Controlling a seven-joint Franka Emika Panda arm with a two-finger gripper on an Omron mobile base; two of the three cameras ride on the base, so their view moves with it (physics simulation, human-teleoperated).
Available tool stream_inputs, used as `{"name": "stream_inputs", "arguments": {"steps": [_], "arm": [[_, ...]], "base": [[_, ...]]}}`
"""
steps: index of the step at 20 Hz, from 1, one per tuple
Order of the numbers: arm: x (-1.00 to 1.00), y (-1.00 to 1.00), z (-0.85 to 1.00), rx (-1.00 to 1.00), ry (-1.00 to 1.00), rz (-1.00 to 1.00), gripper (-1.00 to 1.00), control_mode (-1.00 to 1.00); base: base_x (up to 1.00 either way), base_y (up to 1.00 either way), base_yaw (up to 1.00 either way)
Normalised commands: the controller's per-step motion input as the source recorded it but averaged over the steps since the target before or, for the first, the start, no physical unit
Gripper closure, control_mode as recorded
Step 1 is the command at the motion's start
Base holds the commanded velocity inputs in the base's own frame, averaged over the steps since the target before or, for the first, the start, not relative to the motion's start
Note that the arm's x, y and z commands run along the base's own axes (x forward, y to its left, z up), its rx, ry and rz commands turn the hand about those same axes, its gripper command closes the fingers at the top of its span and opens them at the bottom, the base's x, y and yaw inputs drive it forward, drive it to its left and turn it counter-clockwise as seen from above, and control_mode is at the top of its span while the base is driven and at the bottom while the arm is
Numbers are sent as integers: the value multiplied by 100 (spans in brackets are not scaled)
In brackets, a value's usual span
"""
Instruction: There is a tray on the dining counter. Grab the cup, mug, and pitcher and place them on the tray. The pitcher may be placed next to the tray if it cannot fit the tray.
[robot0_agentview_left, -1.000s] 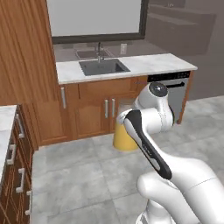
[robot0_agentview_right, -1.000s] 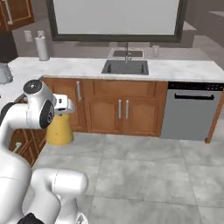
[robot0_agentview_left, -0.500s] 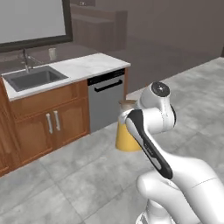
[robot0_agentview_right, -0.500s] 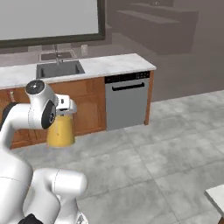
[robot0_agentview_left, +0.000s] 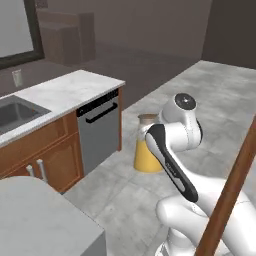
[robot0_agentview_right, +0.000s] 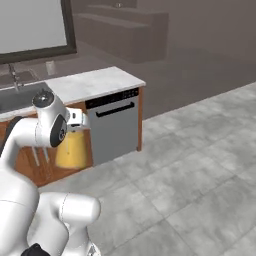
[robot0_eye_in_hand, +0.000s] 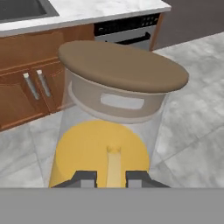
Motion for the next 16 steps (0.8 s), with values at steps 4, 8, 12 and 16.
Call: {"name": "stream_inputs", "arguments": {"steps": [4,8,12,16], "arm": [[0,0,0,0,0,0,100,100],[0,0,0,0,0,0,100,100],[0,0,0,0,0,0,100,100],[0,0,0,0,0,0,100,100]], "base": [[100,44,-43],[100,43,-43],[100,27,-52],[100,16,-60]]}}
